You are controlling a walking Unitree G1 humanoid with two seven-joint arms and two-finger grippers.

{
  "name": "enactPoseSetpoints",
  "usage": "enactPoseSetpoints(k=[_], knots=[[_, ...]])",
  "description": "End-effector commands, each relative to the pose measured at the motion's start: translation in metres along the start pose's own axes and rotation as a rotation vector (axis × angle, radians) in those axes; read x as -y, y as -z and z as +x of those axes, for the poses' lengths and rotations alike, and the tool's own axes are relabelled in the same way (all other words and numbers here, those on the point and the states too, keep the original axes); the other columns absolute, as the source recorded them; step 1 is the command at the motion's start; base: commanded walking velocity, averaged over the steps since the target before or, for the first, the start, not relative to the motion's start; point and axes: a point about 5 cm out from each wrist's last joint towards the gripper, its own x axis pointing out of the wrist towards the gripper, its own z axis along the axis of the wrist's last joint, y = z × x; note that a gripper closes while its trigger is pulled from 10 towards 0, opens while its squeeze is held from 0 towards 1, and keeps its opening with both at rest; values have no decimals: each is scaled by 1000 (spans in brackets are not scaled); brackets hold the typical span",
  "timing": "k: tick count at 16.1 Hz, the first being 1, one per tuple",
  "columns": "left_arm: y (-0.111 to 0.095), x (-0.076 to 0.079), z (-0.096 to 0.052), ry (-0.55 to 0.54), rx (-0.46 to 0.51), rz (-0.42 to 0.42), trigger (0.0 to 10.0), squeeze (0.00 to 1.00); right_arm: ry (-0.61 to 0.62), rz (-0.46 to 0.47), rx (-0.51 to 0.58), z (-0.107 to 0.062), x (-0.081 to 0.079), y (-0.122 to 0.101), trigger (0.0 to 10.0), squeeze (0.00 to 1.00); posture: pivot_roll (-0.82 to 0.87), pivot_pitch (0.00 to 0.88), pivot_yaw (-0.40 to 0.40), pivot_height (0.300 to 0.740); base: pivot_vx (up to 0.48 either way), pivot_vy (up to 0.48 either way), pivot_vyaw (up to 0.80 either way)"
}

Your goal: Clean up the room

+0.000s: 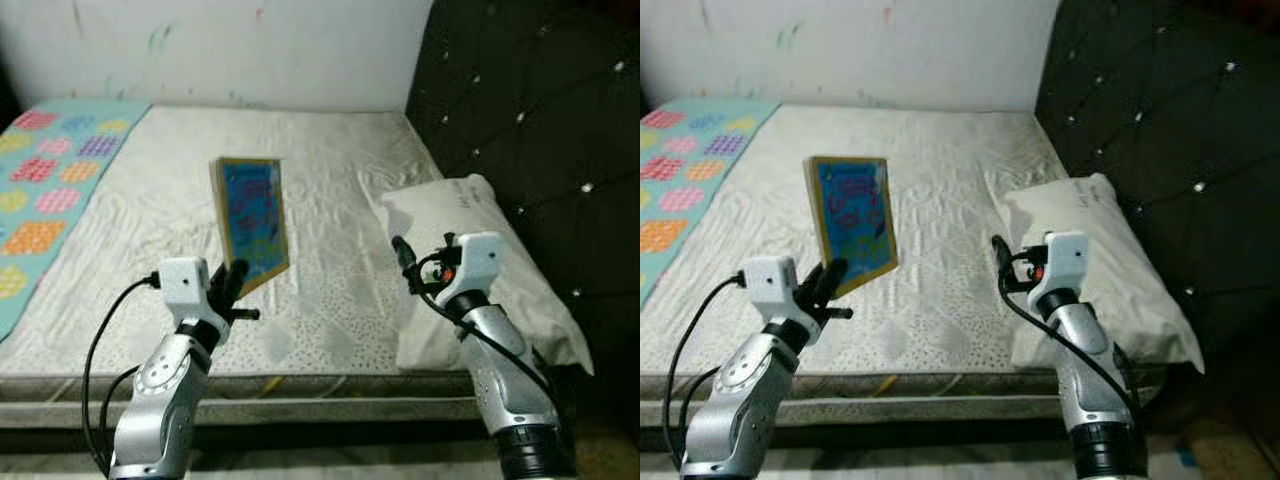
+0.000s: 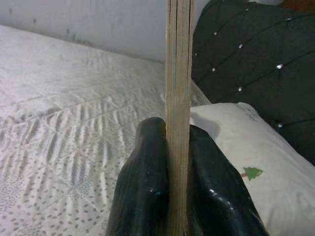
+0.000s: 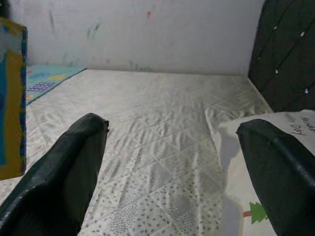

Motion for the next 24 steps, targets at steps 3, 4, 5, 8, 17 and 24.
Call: enactPoseSetpoints(k=[3, 4, 5, 8, 17, 24], knots=[[-14, 1, -1, 26, 68, 12, 10000, 0, -14, -8, 11, 0, -2, -2, 10000, 0, -33, 0, -29, 740, 333, 0, 0], [-14, 2, -1, 28, 69, 13, 10000, 0, -14, -9, 11, 0, -3, -2, 10000, 0, -33, 0, -29, 740, 375, 0, 0], [-14, 2, -1, 31, 70, 12, 10000, 0, -14, -10, 11, 0, -3, -2, 10000, 0, -33, 0, -29, 740, 382, 0, 0], [-14, 3, 0, 39, 72, 8, 10000, 0, -13, -11, 13, 1, -2, -3, 10000, 0, -34, 0, -31, 740, 397, 0, 0], [-11, 2, 5, 7, 49, 16, 10000, 0, -5, -7, 5, 2, 1, -1, 10000, 0, -30, 0, -30, 740, 217, 0, 0], [-9, 4, 2, -22, 44, 24, 10000, 0, -3, -13, -2, 2, 0, 2, 10000, 0, -14, 0, -32, 740, 0, 0, 0]])
